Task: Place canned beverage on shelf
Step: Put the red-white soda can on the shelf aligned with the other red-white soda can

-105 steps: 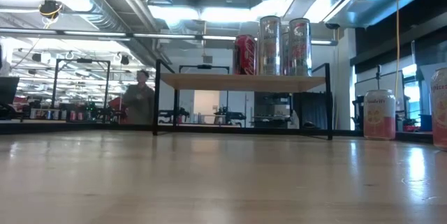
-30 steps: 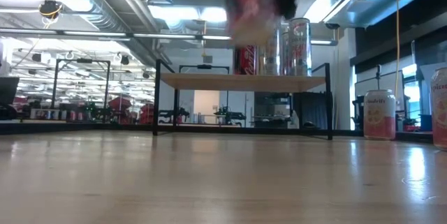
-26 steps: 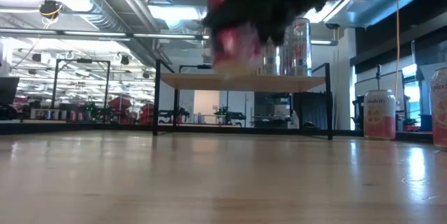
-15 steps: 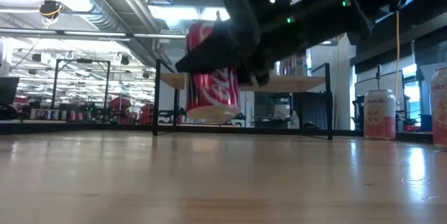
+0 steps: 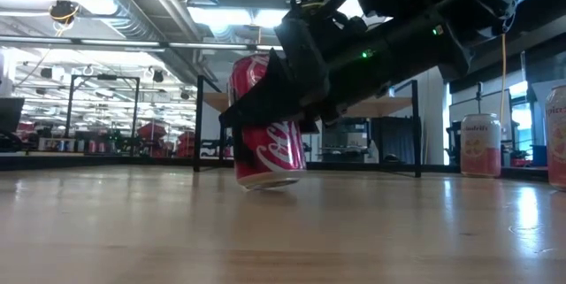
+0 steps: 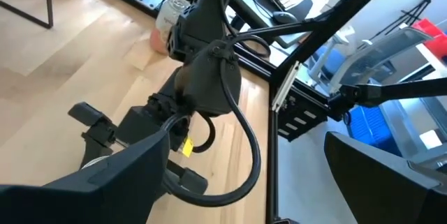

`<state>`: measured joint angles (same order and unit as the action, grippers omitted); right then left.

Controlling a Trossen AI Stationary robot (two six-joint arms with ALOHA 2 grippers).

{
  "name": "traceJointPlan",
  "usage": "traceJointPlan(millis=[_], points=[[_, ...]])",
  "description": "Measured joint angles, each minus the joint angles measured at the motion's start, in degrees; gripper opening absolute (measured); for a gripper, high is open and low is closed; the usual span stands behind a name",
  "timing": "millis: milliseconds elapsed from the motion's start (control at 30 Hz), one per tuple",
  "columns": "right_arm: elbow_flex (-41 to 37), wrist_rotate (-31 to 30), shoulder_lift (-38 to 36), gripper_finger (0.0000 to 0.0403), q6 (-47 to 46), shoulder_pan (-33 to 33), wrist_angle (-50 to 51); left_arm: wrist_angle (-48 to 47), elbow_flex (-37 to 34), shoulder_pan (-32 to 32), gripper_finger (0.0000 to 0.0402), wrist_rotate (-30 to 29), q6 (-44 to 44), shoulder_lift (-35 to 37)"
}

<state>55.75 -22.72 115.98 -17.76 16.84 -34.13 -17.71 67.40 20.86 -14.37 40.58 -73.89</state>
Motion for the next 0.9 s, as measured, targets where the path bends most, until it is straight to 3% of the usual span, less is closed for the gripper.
traceJointPlan(millis=[67, 233, 567, 900], points=[[0.0, 0.2, 0.0, 0.0281, 0.0, 0.0, -0.1, 0.3, 0.0, 0.0, 0.0377, 0.0, -0.1, 0.0], [-0.3, 0.8, 0.2, 0.0380, -0.8, 0.0, 1.2, 0.3, 0.0, -0.1, 0.0377, -0.2, -0.2, 0.0], [-0.3, 5.8, -6.1, 0.0295, 0.1, 0.0, 4.0, 0.2, 0.0, 0.0, 0.0377, -1.0, -0.5, 0.0], [-0.1, 5.9, -20.0, 0.0339, 0.1, 0.0, 21.4, -1.3, 0.0, -0.1, 0.0377, -2.6, -0.7, 0.0]])
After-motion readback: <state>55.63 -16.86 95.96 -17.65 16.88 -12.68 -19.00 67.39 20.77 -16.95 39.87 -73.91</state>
